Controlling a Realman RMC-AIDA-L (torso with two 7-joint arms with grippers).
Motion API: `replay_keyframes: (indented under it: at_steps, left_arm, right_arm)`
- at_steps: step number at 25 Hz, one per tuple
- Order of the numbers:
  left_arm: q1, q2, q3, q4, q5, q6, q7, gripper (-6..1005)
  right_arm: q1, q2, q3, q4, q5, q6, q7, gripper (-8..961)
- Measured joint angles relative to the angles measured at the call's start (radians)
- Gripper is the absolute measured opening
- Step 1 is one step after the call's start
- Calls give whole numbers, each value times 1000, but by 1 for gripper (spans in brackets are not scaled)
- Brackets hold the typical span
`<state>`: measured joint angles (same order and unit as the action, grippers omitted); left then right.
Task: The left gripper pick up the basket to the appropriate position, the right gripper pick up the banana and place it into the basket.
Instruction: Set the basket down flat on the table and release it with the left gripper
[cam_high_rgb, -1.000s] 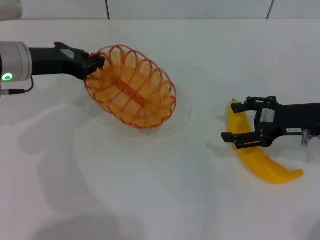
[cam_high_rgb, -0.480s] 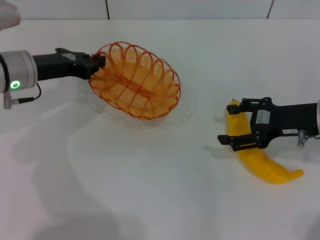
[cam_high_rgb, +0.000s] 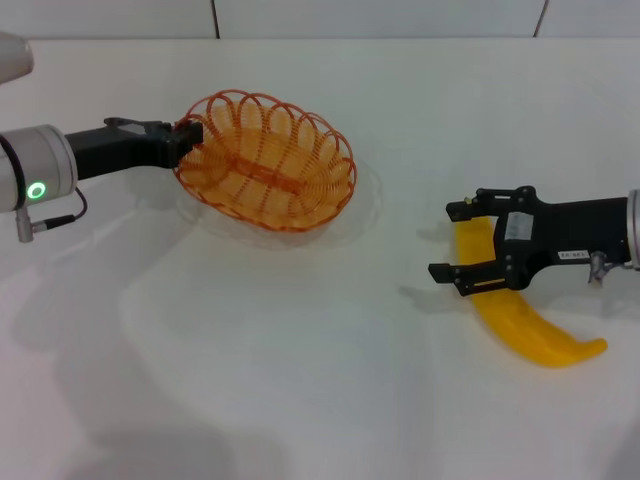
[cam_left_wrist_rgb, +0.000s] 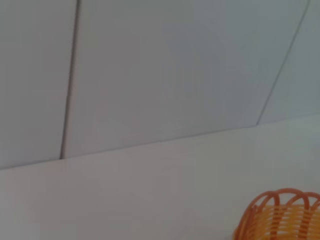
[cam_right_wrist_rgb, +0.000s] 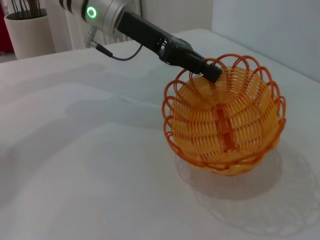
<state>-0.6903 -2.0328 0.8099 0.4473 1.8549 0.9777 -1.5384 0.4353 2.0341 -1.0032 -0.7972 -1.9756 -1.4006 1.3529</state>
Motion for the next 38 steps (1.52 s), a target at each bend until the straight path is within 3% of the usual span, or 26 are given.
replay_keyframes:
  at_steps: [12,37,38]
  left_arm:
    - [10,-4,4,-114,-138,-69,93,118]
    - [7,-9,8,-134,-138,-85,113,141]
    - [7,-9,8,-134,-138,-85,115,181]
  right_arm:
    - [6,0,-1,-4,0,-1,0,890]
    - [13,1,-2,4,-4,-2,0,889]
    - [13,1,-2,4,-4,-2,0,889]
